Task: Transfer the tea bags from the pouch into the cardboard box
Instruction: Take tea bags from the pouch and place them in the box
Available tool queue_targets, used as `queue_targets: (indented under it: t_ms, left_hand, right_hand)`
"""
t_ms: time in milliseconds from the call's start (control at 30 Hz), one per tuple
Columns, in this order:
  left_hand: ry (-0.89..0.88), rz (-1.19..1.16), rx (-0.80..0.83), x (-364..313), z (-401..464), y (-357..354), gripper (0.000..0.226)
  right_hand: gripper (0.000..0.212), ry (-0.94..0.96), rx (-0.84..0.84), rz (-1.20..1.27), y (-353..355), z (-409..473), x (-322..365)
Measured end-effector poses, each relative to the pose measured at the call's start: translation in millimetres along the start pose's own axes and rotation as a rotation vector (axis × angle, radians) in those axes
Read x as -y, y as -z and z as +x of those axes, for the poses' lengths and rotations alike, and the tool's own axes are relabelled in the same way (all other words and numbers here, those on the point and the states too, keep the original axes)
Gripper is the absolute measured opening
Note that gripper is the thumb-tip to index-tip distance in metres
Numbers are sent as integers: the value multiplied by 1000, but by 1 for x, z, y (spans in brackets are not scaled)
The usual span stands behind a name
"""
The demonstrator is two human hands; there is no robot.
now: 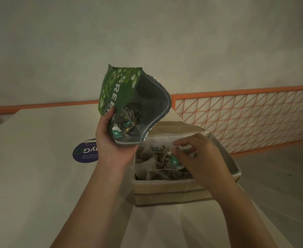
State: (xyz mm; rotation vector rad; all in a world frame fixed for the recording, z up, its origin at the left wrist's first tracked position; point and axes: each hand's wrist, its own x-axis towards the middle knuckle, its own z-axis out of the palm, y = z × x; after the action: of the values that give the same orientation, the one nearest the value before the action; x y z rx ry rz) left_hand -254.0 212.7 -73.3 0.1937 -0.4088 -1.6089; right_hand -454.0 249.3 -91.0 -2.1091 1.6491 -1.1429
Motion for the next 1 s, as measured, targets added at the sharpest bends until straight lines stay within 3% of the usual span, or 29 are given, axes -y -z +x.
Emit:
queue_targets:
  t_ms: [100, 200, 267, 333, 400, 533, 633, 733, 867, 1000]
  left_hand:
    - [-1, -3, -10, -1, 1, 1, 59]
    - [5, -5, 4, -2, 0, -1, 58]
    - [1, -7, 2, -1, -1, -1, 57]
    - [-7, -7, -5, -2, -1, 0, 54]
    - [-5, -7, -13, -3, -1, 0, 55]
    - [-11, 11, 9, -3, -3, -3, 56]
    - [-21, 83, 11, -2, -3, -3, 62]
    - [-18, 92, 12, 1, -2, -1, 53]
    - [2, 60, -8, 5, -2, 1, 41]
    - [-1, 66, -11, 3, -2, 0, 39]
  right_hand:
    - [24, 113, 34, 2, -4, 1, 10]
    - [32, 266, 281, -39, -12, -1, 22]
    - [51, 211, 445, -129, -17, -1, 23]
    - [55, 126, 507, -320, -17, 1, 23]
    - [41, 104, 446, -352, -13, 4, 28]
    - [18, 209, -15, 28, -3, 11, 54]
    - [7, 307, -183, 139, -4, 28, 82]
    - [19, 420, -166, 9, -19, 52, 103]
    - [31, 372, -32, -312, -39, 72, 109]
    - [23, 411, 18, -266, -42, 71, 107]
